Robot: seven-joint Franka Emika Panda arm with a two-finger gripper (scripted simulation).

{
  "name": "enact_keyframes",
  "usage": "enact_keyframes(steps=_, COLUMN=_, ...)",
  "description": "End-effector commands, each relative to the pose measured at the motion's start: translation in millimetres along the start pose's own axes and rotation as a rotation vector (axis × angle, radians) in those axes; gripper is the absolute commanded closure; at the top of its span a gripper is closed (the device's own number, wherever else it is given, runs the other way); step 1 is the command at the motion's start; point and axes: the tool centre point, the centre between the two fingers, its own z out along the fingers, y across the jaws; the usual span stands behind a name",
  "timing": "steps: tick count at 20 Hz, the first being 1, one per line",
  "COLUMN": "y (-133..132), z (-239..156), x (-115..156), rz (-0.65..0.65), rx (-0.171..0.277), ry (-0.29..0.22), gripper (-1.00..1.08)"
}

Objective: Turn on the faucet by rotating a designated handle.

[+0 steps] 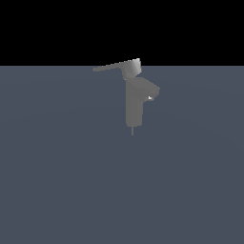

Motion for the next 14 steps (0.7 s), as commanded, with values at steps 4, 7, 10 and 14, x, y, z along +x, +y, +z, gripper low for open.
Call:
enact_keyframes(steps=4, y=-24, z=13, x=18, rz=0.105, rx=-0.009, ry=-0.009, gripper=1.08)
enact_keyframes(steps=7, y=-37, z=21, x=29, rz=0.165, rx=-0.015, ry=-0.014, gripper=1.08)
enact_keyframes(steps=10, y=-49, z=29, x=41, rz=0.225, rx=-0.02, ry=-0.019, gripper=1.08)
enact_keyframes(steps=14, y=-64, z=39, x=58, rz=0.305, rx=-0.027, ry=-0.026, gripper=1.08)
